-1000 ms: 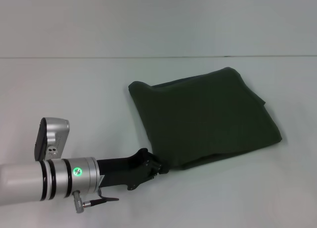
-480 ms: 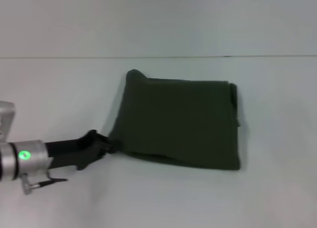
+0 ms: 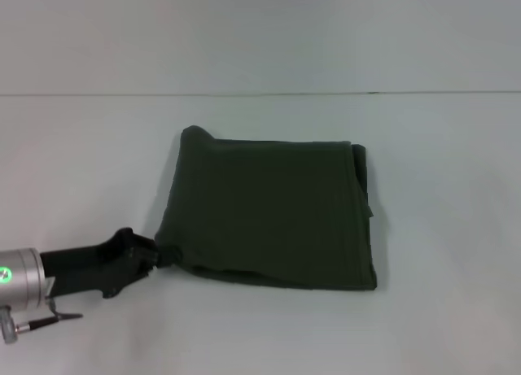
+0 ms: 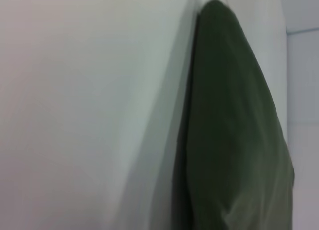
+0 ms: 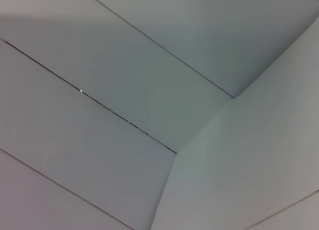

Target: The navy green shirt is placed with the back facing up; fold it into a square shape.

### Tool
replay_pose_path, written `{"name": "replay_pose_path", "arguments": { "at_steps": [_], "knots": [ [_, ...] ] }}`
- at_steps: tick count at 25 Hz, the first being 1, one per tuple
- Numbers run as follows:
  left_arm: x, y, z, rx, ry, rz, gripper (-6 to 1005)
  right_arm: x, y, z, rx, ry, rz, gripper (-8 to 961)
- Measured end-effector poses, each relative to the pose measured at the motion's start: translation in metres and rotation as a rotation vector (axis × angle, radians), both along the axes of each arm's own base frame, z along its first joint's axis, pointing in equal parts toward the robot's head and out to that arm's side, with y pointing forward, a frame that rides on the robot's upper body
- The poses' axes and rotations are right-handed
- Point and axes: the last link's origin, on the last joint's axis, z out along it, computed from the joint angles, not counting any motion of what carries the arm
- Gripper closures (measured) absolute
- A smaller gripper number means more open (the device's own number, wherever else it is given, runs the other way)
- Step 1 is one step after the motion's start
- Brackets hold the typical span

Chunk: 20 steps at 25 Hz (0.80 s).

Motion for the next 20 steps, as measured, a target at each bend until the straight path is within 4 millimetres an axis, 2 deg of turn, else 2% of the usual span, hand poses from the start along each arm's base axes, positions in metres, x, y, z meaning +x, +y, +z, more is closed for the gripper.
{"name": "replay_pose_path", "arguments": {
  "at_steps": [5,12,17,20],
  "knots": [
    [0.003,-0.01,-0.008,-0.025,-0.026,-0.013,973,0.0,0.0,0.0,0.001,0.008,-0.001,102],
    [0.003,-0.015,-0.008,-0.022,-0.044,-0.024,972,-0.001,0.0,0.0,0.001,0.011,-0.001,102],
    [0.013,-0.02,0.0,-0.055,-0.07,-0.165,972,-0.001,0.001,0.0,0.003,0.009,-0.003,102],
    [0.017,-0.023,0.008,-0.053,-0.081,-0.234,898,-0.002,0.002,0.0,0.004,0.006,0.002,102]
  ]
}}
